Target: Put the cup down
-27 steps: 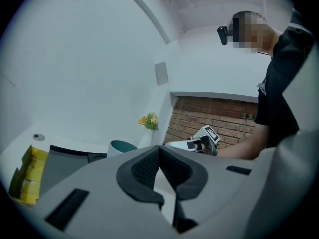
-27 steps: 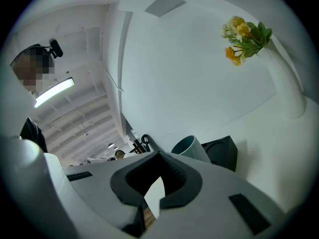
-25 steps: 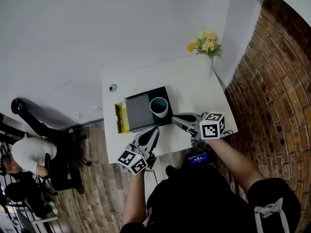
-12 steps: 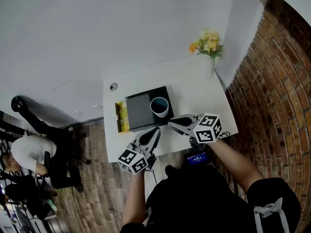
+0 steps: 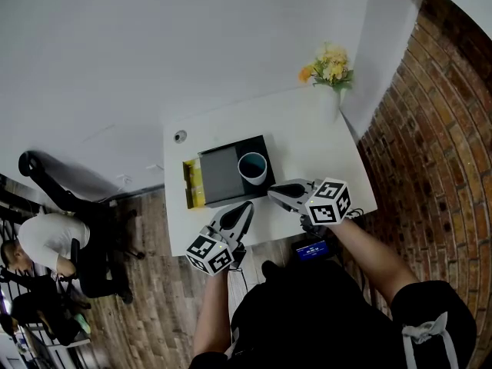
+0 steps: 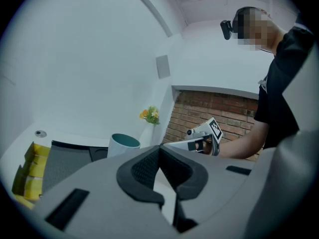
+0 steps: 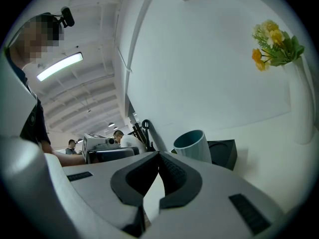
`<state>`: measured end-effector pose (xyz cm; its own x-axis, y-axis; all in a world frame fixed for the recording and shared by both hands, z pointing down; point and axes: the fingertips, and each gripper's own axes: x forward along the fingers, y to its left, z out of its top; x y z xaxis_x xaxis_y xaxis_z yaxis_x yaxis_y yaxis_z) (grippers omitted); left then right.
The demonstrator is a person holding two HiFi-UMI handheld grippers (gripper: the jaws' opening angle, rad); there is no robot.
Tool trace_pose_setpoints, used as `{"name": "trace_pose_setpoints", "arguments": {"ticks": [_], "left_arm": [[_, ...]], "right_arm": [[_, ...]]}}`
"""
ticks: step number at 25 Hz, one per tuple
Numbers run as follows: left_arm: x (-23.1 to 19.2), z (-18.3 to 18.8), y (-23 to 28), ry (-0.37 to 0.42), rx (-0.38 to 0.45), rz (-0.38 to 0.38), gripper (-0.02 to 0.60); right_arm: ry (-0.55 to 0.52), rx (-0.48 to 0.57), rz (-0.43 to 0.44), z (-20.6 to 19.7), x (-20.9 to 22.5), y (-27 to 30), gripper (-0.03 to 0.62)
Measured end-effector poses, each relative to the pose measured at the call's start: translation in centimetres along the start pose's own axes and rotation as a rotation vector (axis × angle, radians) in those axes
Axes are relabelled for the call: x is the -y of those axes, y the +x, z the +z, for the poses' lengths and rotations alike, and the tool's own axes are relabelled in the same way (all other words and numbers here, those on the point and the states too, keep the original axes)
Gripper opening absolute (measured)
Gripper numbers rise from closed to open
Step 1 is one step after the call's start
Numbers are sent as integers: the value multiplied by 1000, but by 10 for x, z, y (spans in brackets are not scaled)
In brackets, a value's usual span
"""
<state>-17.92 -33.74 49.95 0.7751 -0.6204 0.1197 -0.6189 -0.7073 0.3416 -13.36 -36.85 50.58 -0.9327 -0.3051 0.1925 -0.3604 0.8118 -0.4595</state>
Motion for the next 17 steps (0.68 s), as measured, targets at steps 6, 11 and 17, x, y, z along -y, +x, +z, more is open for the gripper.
{"name": "trace_pose_setpoints", "arguments": {"ticks": [6,11,17], "left_arm": [[0,-1,0,-1,-8,-5,6],[0,-1,1,-1,-11,-8,6],[-1,0,2,-3,-13,-6,6]], "right_arm": [[0,-2,-6,-1,1,0,12],[-2,-2,-13,-1,2,0,12],[-2,-1,-22,-2,4,-1,12]]}}
